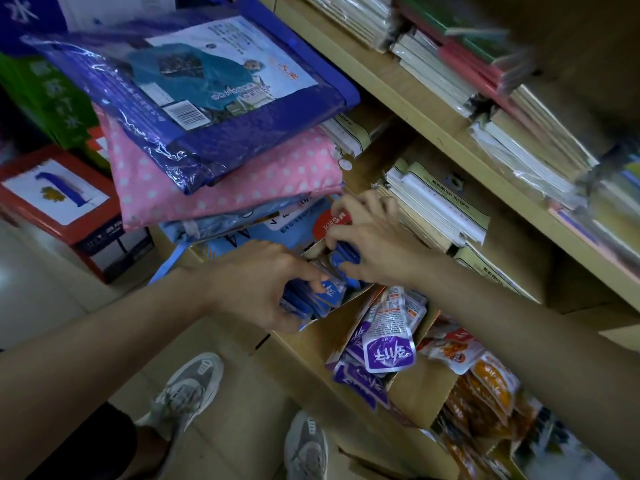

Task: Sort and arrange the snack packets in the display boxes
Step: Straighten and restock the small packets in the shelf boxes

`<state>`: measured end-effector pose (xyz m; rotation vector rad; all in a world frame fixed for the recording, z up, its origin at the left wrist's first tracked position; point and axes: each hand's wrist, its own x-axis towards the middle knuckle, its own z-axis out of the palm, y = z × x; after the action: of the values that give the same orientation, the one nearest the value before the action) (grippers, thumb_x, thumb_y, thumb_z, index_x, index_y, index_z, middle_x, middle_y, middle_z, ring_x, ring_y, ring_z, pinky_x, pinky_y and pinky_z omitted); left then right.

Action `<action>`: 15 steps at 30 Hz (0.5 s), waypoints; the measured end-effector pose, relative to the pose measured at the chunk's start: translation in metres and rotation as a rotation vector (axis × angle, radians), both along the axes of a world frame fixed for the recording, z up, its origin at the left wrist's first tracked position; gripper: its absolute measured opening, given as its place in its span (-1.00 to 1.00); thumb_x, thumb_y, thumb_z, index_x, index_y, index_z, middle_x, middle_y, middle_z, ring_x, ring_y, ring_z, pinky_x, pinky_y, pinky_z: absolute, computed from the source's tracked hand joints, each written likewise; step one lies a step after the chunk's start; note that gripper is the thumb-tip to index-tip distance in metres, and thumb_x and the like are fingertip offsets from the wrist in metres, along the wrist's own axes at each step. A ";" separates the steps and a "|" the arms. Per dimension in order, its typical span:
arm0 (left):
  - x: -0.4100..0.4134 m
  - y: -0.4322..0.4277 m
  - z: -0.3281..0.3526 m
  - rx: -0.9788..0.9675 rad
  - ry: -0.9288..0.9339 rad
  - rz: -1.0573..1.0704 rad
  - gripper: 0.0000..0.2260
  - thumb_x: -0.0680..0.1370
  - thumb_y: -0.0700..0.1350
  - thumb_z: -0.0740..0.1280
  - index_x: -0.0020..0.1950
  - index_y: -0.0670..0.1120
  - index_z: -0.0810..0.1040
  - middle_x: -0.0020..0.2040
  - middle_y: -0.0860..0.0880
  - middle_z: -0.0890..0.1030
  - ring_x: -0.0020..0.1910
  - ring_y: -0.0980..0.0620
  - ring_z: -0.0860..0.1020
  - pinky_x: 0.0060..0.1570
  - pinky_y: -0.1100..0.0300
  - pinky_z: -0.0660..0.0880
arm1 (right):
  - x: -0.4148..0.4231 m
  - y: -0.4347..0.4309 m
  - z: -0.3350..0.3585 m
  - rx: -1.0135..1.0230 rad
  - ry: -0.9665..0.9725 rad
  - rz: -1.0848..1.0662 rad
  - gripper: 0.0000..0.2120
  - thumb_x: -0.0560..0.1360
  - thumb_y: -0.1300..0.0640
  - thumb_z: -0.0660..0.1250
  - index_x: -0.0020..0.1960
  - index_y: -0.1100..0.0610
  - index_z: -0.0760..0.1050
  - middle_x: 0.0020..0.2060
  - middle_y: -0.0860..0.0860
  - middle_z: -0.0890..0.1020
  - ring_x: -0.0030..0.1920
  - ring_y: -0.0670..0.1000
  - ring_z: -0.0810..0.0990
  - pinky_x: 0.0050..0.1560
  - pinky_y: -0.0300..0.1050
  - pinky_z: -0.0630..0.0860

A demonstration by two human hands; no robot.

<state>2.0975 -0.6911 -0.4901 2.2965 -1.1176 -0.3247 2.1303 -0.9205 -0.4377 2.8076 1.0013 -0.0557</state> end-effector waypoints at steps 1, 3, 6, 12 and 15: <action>0.001 0.000 0.000 0.005 0.003 -0.002 -0.48 0.31 0.30 0.32 0.22 0.18 0.58 0.16 0.17 0.67 -0.01 0.15 0.64 -0.06 0.12 0.54 | -0.006 -0.004 -0.003 0.044 -0.070 -0.071 -0.62 0.34 -0.12 0.54 0.08 -0.11 0.48 0.24 -0.02 0.33 0.26 0.08 0.23 0.16 0.03 0.18; 0.002 -0.002 0.000 0.024 -0.008 -0.008 -0.47 0.31 0.30 0.31 0.25 0.20 0.57 0.16 0.17 0.66 0.01 0.15 0.63 -0.05 0.12 0.53 | -0.019 -0.009 -0.013 0.138 -0.211 -0.243 -0.46 0.28 -0.18 0.57 0.17 -0.07 0.47 0.17 -0.02 0.38 0.20 0.05 0.26 0.10 -0.01 0.18; 0.003 -0.005 0.000 0.026 -0.026 -0.019 -0.47 0.32 0.30 0.31 0.25 0.20 0.55 0.18 0.18 0.65 0.04 0.14 0.62 -0.04 0.09 0.54 | -0.038 -0.012 -0.031 0.244 -0.368 -0.377 -0.49 0.27 -0.15 0.60 0.11 0.03 0.53 0.04 0.00 0.48 0.11 0.07 0.39 0.05 0.00 0.25; 0.002 -0.007 0.003 -0.012 -0.035 -0.011 -0.54 0.34 0.23 0.41 0.22 0.18 0.60 0.12 0.24 0.64 -0.08 0.20 0.58 -0.13 0.22 0.47 | -0.056 -0.009 -0.053 0.331 -0.402 -0.516 -0.67 0.33 -0.11 0.59 -0.03 0.07 0.70 -0.06 0.01 0.49 0.04 0.14 0.43 0.01 0.03 0.27; 0.001 -0.006 0.002 -0.022 -0.038 -0.020 -0.53 0.34 0.24 0.39 0.24 0.18 0.60 0.14 0.25 0.64 -0.04 0.20 0.59 -0.11 0.20 0.48 | -0.057 -0.008 -0.051 0.272 -0.341 -0.546 -0.63 0.33 -0.16 0.58 0.03 0.01 0.72 0.04 -0.01 0.54 0.11 0.13 0.40 0.01 -0.01 0.15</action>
<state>2.0988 -0.6972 -0.4881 2.2823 -1.1582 -0.2768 2.0734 -0.9286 -0.4888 3.0938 0.1657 0.5099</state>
